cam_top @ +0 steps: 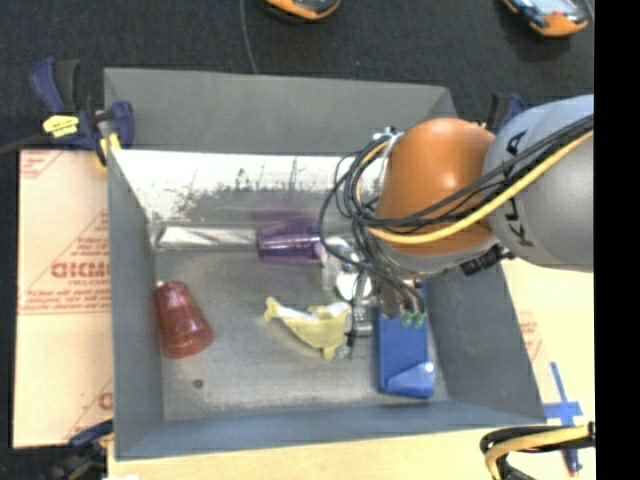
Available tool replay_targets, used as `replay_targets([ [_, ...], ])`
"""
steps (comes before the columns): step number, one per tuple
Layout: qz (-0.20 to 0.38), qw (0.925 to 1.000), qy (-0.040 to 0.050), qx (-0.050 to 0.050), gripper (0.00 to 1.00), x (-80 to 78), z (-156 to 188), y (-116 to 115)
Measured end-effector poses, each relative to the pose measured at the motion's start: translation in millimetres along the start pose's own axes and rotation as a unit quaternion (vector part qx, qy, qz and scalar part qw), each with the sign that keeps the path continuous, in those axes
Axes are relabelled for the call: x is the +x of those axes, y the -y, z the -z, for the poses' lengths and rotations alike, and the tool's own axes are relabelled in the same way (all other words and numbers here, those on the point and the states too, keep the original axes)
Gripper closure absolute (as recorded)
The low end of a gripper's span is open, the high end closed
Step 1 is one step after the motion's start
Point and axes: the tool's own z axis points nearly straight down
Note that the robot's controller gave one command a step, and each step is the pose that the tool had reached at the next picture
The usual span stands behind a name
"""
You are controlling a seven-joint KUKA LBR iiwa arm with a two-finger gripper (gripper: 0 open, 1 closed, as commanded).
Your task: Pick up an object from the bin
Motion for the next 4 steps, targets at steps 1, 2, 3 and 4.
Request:
replay_targets([
  [1, -0.001, 1.0000, 0.0042, 0.000, 0.00, -1.6, 4.5, 0.2],
  [2, 0.030, 0.9995, 0.0068, 0.000, 0.00, -45.9, -80.1, 26.4],
  [3, -0.073, 0.9973, 0.0077, -0.001, 0.00, -56.6, -120.7, 34.1],
  [4, 0.097, 0.9952, 0.0084, 0.001, 0.00, -66.2, -126.9, 34.1],
])
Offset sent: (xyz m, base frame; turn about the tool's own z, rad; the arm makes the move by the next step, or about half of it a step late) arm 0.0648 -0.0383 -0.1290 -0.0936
